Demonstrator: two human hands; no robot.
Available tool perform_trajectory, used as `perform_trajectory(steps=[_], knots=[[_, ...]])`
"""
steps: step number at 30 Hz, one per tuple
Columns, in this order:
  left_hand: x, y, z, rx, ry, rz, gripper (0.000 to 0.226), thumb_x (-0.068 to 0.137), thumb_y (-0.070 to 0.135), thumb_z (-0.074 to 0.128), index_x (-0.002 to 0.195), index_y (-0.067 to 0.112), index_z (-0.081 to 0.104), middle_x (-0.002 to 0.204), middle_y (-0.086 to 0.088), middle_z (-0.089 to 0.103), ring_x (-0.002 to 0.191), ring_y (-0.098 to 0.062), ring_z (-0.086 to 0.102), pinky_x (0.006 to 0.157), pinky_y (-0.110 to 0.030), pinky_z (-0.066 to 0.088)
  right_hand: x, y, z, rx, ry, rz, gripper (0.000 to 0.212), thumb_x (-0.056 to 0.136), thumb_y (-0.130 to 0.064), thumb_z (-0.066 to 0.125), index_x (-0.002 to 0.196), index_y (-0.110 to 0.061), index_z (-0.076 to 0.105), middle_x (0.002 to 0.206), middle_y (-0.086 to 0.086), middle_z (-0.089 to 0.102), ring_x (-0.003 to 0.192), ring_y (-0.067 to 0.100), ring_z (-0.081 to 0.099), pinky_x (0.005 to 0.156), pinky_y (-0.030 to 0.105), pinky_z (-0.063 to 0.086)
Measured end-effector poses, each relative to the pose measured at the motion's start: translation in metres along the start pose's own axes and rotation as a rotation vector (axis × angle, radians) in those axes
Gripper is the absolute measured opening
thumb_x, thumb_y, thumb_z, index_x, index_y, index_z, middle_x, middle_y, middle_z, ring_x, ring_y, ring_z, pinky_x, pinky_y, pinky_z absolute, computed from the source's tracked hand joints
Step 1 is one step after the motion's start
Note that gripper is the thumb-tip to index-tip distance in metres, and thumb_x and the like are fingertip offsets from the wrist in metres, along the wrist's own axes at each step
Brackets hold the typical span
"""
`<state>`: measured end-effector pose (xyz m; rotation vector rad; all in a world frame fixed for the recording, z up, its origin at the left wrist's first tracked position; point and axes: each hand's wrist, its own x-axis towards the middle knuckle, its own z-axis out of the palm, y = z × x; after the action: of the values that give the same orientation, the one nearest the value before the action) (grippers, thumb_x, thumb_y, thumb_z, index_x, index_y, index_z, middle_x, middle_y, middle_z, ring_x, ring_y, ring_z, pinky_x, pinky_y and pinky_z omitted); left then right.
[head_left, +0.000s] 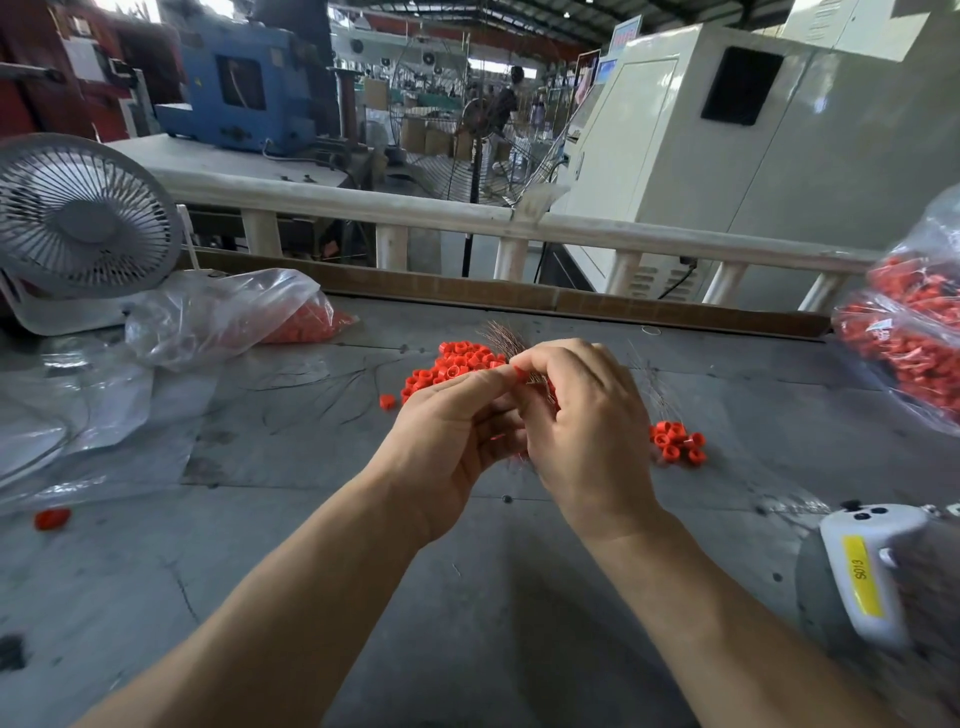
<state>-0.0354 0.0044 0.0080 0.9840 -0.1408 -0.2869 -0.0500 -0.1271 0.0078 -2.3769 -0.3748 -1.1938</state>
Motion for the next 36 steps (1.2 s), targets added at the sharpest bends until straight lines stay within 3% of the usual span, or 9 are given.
perform_trajectory(steps=[3, 6, 9, 12, 17, 22, 27, 32, 36], knots=[[0.001, -0.001, 0.0, 0.01, 0.029, 0.018, 0.023, 0.098, 0.014, 0.062, 0.113, -0.004, 0.067, 0.094, -0.018, 0.056, 0.092, -0.032, 0.055, 0.08, -0.036, 0.054, 0.001, -0.003, 0.0, -0.001, -0.011, -0.006, 0.02, 0.094, -0.027, 0.059, 0.098, -0.014, 0.073, 0.101, -0.001, 0.071, 0.099, 0.023, 0.063, 0.089, 0.034, 0.048], [0.001, -0.002, 0.001, 0.017, 0.036, 0.033, 0.037, 0.098, 0.013, 0.063, 0.121, -0.016, 0.062, 0.103, -0.021, 0.055, 0.096, -0.034, 0.053, 0.081, -0.036, 0.055, 0.0, -0.001, 0.0, 0.003, -0.006, -0.02, 0.007, 0.092, -0.016, 0.068, 0.097, -0.014, 0.073, 0.1, -0.001, 0.071, 0.098, 0.024, 0.063, 0.087, 0.039, 0.051], [0.002, -0.003, 0.0, 0.024, 0.028, 0.045, 0.032, 0.098, 0.013, 0.063, 0.115, -0.014, 0.066, 0.097, -0.02, 0.057, 0.088, -0.031, 0.059, 0.074, -0.032, 0.057, 0.0, 0.001, -0.001, 0.039, -0.016, -0.004, 0.008, 0.09, -0.009, 0.071, 0.097, -0.014, 0.072, 0.1, -0.002, 0.07, 0.098, 0.022, 0.062, 0.085, 0.041, 0.052], [0.002, -0.003, 0.0, 0.02, 0.003, 0.042, 0.015, 0.098, 0.013, 0.063, 0.099, -0.001, 0.068, 0.085, -0.013, 0.061, 0.074, -0.021, 0.064, 0.069, -0.029, 0.058, 0.0, 0.002, -0.001, 0.053, -0.002, -0.002, 0.01, 0.09, -0.007, 0.07, 0.097, -0.014, 0.072, 0.1, -0.003, 0.07, 0.1, 0.02, 0.061, 0.085, 0.036, 0.052], [0.002, -0.002, -0.001, 0.003, -0.019, -0.005, 0.015, 0.099, 0.015, 0.059, 0.099, 0.002, 0.067, 0.082, -0.01, 0.064, 0.071, -0.018, 0.064, 0.069, -0.027, 0.058, 0.002, 0.002, -0.003, 0.06, -0.003, -0.011, 0.023, 0.091, -0.025, 0.052, 0.096, -0.011, 0.07, 0.099, -0.001, 0.069, 0.098, 0.022, 0.06, 0.085, 0.035, 0.05], [0.001, 0.0, -0.001, -0.001, -0.015, -0.019, 0.016, 0.1, 0.013, 0.056, 0.103, -0.001, 0.064, 0.084, -0.014, 0.062, 0.073, -0.019, 0.063, 0.067, -0.026, 0.058, 0.002, 0.004, -0.002, 0.056, 0.021, -0.026, 0.011, 0.089, -0.014, 0.062, 0.095, -0.01, 0.07, 0.098, 0.0, 0.069, 0.098, 0.025, 0.061, 0.086, 0.04, 0.051], [0.001, 0.002, -0.002, 0.021, -0.011, 0.013, 0.021, 0.099, 0.013, 0.057, 0.111, -0.003, 0.064, 0.101, -0.02, 0.055, 0.08, -0.023, 0.06, 0.069, -0.028, 0.058, 0.001, 0.005, -0.001, 0.089, 0.034, -0.024, 0.011, 0.087, -0.006, 0.074, 0.097, -0.01, 0.071, 0.099, 0.0, 0.069, 0.099, 0.022, 0.061, 0.086, 0.033, 0.05], [0.001, 0.004, -0.004, 0.155, 0.003, 0.087, 0.026, 0.1, 0.012, 0.059, 0.113, -0.01, 0.067, 0.101, -0.025, 0.063, 0.091, -0.032, 0.062, 0.083, -0.039, 0.057, 0.001, 0.007, -0.003, 0.256, -0.02, 0.065, 0.011, 0.089, -0.008, 0.078, 0.097, -0.012, 0.071, 0.097, -0.009, 0.063, 0.091, 0.017, 0.062, 0.079, 0.033, 0.053], [-0.002, 0.006, -0.004, 0.179, -0.014, 0.095, 0.023, 0.101, 0.012, 0.058, 0.109, -0.006, 0.069, 0.099, -0.025, 0.064, 0.093, -0.033, 0.062, 0.092, -0.046, 0.055, 0.0, 0.007, -0.005, 0.334, -0.024, 0.122, 0.01, 0.091, -0.013, 0.078, 0.097, -0.016, 0.071, 0.096, -0.007, 0.065, 0.083, 0.008, 0.06, 0.072, 0.012, 0.046]])
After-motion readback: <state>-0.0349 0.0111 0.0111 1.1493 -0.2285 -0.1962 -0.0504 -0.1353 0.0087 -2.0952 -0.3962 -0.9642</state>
